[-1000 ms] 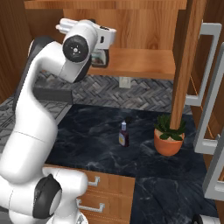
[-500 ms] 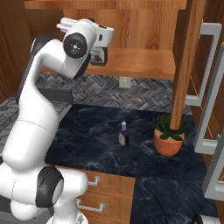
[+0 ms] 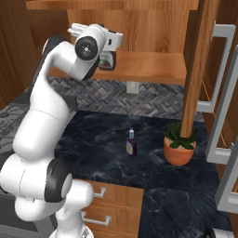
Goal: There are various items on the counter. Only move the condiments/shakers into the cabinet.
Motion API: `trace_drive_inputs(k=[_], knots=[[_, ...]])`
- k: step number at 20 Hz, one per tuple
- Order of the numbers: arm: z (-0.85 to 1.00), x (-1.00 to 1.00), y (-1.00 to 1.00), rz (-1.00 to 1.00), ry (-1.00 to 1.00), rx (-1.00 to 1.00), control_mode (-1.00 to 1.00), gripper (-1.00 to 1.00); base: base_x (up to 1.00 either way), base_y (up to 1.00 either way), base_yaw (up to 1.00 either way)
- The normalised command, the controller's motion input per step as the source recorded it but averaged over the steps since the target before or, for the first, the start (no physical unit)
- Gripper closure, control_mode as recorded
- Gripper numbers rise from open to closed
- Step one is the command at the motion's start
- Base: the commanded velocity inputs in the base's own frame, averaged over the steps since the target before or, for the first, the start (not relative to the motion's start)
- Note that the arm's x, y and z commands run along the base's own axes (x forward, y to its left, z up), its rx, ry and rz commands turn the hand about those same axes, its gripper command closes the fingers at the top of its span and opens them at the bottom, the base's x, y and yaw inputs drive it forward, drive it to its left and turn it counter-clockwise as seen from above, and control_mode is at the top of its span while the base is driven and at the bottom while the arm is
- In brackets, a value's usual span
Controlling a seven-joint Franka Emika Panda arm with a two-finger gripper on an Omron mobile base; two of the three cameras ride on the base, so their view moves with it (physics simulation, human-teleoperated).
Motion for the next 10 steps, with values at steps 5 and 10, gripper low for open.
trace_drive_inputs(k=[5,10], knots=[[-0.10,0.67,0.00,0.00,0.01,0.00,-1.00,1.00,0.00,0.00,0.00],[-0.03,0.68,0.00,0.00,0.00,0.00,-1.00,1.00,0.00,0.00,0.00]])
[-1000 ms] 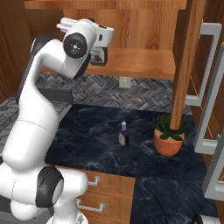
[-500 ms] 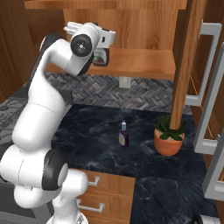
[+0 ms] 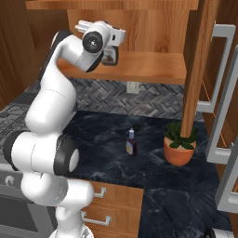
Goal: There are various items on the counter. Only move the condiments/shakers into the cabinet.
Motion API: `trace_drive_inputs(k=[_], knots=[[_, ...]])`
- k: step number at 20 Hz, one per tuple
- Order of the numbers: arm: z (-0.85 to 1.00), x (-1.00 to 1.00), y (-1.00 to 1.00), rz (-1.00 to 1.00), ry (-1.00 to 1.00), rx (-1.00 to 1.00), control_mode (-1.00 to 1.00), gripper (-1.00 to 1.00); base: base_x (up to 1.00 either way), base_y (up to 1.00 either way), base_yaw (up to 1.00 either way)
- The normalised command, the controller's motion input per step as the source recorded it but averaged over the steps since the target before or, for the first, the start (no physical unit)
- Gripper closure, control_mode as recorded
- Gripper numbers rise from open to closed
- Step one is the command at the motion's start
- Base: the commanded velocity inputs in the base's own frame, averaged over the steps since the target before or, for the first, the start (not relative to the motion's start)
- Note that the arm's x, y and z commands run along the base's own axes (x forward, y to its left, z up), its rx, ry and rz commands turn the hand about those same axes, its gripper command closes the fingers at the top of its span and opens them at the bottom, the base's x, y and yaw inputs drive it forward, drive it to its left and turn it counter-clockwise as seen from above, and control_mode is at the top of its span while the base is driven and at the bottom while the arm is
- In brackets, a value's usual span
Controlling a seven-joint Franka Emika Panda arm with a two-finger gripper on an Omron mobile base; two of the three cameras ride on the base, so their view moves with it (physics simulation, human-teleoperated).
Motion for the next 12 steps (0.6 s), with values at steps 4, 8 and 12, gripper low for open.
trace_drive_inputs(k=[4,8,12], knots=[[-0.29,0.38,0.00,0.00,0.00,0.00,-1.00,1.00,0.00,0.00,0.00],[-0.45,0.30,0.00,0.00,0.00,0.00,-1.00,1.00,0.00,0.00,0.00],[-0.51,0.23,0.00,0.00,0.02,0.00,-1.00,1.00,0.00,0.00,0.00]])
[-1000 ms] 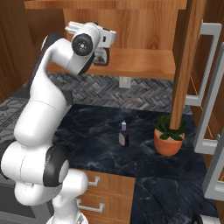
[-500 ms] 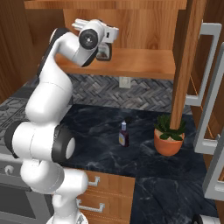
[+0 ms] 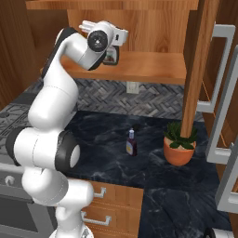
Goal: There are various items on the counter. Only move the condiments/shakers into the cabinet.
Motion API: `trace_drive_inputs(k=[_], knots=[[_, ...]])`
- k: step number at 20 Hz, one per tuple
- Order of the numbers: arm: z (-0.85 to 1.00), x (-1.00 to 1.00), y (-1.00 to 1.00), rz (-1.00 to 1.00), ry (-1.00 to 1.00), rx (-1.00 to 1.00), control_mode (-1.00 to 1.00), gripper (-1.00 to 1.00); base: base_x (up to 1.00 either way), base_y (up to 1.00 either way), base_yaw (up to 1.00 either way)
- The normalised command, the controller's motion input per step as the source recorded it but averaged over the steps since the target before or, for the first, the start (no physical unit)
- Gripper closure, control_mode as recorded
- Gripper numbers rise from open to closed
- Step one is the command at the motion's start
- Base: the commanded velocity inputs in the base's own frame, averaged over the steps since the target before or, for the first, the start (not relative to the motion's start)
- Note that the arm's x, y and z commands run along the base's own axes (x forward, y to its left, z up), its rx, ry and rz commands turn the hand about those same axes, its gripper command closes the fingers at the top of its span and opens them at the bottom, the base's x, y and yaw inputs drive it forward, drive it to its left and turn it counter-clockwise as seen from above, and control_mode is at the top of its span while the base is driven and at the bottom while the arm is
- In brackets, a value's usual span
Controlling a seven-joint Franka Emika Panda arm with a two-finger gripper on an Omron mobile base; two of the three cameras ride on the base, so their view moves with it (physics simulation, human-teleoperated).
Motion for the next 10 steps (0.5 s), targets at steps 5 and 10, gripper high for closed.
trace_drive_inputs(k=[5,10], knots=[[-0.13,0.09,0.00,0.00,0.00,-0.03,-1.00,-1.00,0.00,0.00,0.00],[0.00,0.01,0.00,0.00,0.00,0.00,-1.00,-1.00,0.00,0.00,0.00]])
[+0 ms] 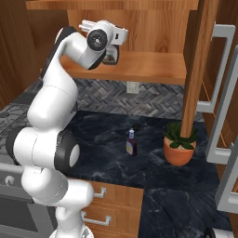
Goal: There are various items on the counter. Only move the condiments/shakers into the cabinet.
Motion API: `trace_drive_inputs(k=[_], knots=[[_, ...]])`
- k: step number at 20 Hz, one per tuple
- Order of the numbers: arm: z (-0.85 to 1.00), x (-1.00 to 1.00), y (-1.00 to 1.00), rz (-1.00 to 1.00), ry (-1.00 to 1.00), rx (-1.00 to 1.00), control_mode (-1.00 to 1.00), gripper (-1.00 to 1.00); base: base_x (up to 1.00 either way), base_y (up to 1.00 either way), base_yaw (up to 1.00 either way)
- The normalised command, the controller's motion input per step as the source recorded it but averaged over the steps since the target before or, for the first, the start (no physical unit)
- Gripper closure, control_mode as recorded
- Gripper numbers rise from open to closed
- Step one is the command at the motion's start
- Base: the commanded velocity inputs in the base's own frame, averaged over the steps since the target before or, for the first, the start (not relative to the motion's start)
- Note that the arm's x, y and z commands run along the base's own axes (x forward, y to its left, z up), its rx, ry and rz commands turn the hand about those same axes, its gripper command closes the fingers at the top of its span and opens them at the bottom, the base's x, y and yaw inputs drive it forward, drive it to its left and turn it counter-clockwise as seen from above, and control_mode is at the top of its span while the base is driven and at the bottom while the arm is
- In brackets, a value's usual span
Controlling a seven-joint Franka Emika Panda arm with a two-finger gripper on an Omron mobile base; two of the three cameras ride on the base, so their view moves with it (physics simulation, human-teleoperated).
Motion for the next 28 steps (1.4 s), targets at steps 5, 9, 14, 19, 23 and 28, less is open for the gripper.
trace_drive_inputs(k=[5,9,14,19,23,28], knots=[[-0.03,-0.19,0.00,0.01,0.00,-0.01,-1.00,-1.00,0.00,0.00,0.00],[-0.19,-0.30,0.00,0.02,-0.04,-0.07,-1.00,-1.00,0.00,0.00,0.00],[-0.13,0.04,0.01,0.00,-0.09,-0.10,-1.00,-1.00,0.00,0.00,0.00],[-0.10,0.28,0.10,-0.01,-0.10,-0.10,-1.00,-1.00,0.00,0.00,0.00],[-0.14,0.38,0.11,-0.02,-0.02,-0.09,-1.00,-1.00,0.00,0.00,0.00],[0.00,0.03,0.00,0.00,0.02,-0.01,-1.00,-1.00,0.00,0.00,0.00]])
